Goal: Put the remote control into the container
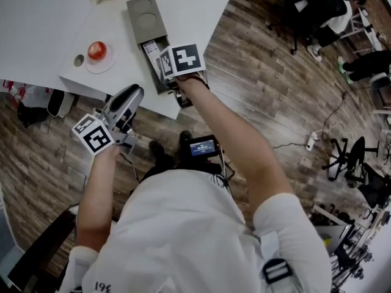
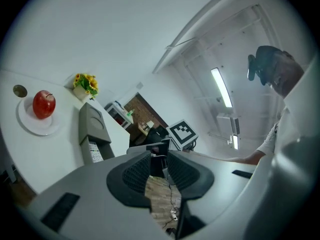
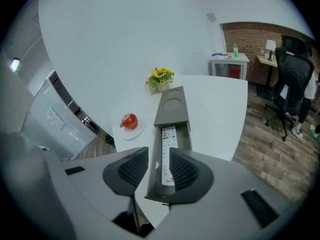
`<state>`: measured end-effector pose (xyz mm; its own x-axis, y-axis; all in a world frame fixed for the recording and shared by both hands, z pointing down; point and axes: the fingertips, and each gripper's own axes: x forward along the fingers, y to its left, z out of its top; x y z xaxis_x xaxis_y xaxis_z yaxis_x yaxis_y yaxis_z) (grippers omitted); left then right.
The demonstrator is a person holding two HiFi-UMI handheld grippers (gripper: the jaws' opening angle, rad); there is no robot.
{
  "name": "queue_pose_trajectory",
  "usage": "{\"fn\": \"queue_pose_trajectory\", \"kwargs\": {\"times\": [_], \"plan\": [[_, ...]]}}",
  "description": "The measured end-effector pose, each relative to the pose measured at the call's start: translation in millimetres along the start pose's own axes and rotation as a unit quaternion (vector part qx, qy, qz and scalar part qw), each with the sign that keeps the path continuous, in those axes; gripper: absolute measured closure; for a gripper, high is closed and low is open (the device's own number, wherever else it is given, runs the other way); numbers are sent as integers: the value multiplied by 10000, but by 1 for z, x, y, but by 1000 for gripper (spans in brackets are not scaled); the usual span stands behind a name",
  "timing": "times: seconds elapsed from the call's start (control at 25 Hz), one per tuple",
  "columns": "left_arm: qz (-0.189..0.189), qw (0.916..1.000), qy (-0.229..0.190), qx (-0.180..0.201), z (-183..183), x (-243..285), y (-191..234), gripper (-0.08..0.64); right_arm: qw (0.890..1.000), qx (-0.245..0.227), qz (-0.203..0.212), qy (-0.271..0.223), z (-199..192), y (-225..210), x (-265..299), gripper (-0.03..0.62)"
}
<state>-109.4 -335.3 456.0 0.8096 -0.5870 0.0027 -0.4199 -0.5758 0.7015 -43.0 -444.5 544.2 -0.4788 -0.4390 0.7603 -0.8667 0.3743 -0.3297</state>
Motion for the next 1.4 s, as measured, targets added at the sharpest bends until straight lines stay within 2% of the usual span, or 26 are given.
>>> {"fn": "queue_pose_trajectory", "kwargs": {"times": [0.24,0.28,0.48,0.76,0.88,1.16,1.4], "plan": [[-366,9988,-288,151,25,-6,-36,453,9971,28,334,-682,17,20,-57,584],[-428,9984,-325,177,28,-7,-43,454,9961,-7,376,-804,19,24,-67,591],[-734,9953,-532,336,41,-20,-79,488,9889,-159,613,-1341,25,47,-123,591],[-987,9910,-797,432,47,-47,-123,549,9811,-152,885,-1713,8,65,-178,592],[-1088,9895,-797,519,47,-57,-137,554,9766,-108,1012,-1894,2,69,-196,592],[-1015,9899,-826,554,40,-81,-151,554,9705,-208,995,-2186,-19,69,-230,592],[-895,9915,-782,520,31,-89,-152,554,9693,-89,897,-2289,-32,61,-236,592]]}}
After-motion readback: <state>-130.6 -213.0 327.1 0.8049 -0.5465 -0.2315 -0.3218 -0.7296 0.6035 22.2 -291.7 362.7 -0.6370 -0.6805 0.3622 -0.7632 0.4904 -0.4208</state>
